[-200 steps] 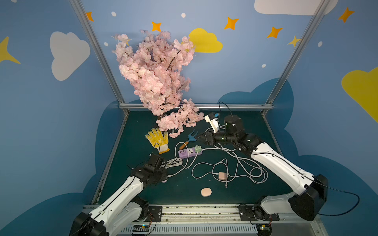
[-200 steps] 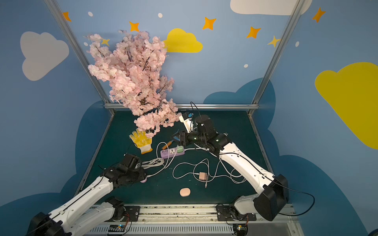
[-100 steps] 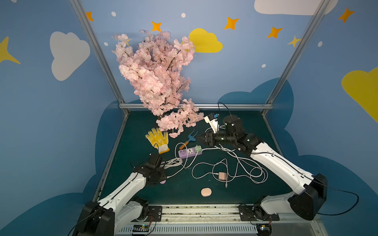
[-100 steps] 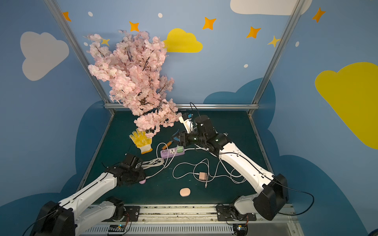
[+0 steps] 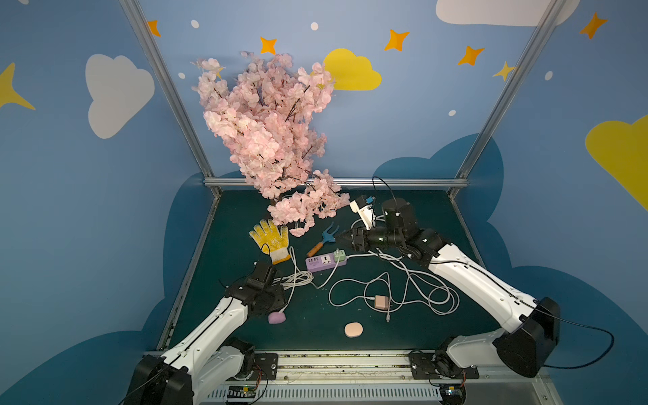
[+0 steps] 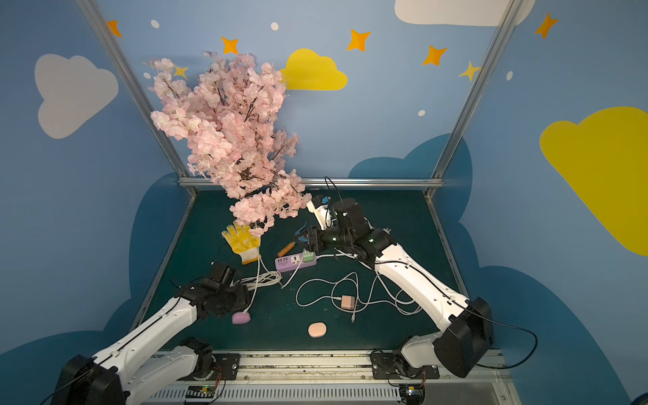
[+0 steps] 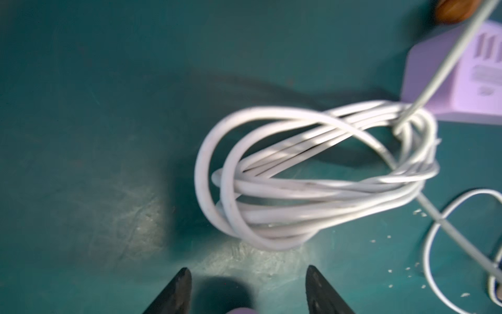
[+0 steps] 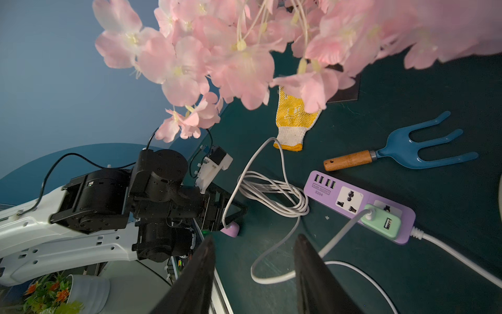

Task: Charge the bluetooth headset
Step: Place the bluetooth headset at the center of the board.

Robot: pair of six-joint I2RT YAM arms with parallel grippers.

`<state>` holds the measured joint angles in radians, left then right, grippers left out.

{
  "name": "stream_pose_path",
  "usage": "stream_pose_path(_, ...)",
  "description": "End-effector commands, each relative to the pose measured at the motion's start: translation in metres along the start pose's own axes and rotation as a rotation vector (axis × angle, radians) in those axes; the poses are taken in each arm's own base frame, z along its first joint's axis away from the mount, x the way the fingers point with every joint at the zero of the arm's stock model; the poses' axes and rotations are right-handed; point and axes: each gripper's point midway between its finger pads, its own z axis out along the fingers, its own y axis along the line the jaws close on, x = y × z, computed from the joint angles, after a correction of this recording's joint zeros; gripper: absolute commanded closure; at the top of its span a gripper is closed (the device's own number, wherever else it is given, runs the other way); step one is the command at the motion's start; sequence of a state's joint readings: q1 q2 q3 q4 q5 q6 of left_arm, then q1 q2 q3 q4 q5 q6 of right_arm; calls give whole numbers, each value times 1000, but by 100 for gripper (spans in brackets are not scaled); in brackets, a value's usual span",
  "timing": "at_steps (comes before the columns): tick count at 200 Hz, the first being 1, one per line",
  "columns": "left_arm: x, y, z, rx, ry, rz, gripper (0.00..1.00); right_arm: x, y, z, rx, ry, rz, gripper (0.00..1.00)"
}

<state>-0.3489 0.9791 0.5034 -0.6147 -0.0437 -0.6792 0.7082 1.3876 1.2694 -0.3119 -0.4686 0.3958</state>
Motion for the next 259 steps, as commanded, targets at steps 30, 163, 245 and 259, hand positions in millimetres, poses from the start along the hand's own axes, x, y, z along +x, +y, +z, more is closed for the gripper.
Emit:
stream_pose_path(30,-13,11,-29,-66,-73,-47,29,4,-3,-3,16,5,-5,52)
stream_pose_path(163,-52,54,-154,-151,-507,-287,62,9,-4,8,-15,30,38,52)
stream_pose_path(245,-85,1,-107,-10,-456,-224,80,13,-5,9,-12,45,49,52)
stream_pose_path(259,-89,-3,-96,8,-464,-224,84,14,-7,9,-5,46,51,52)
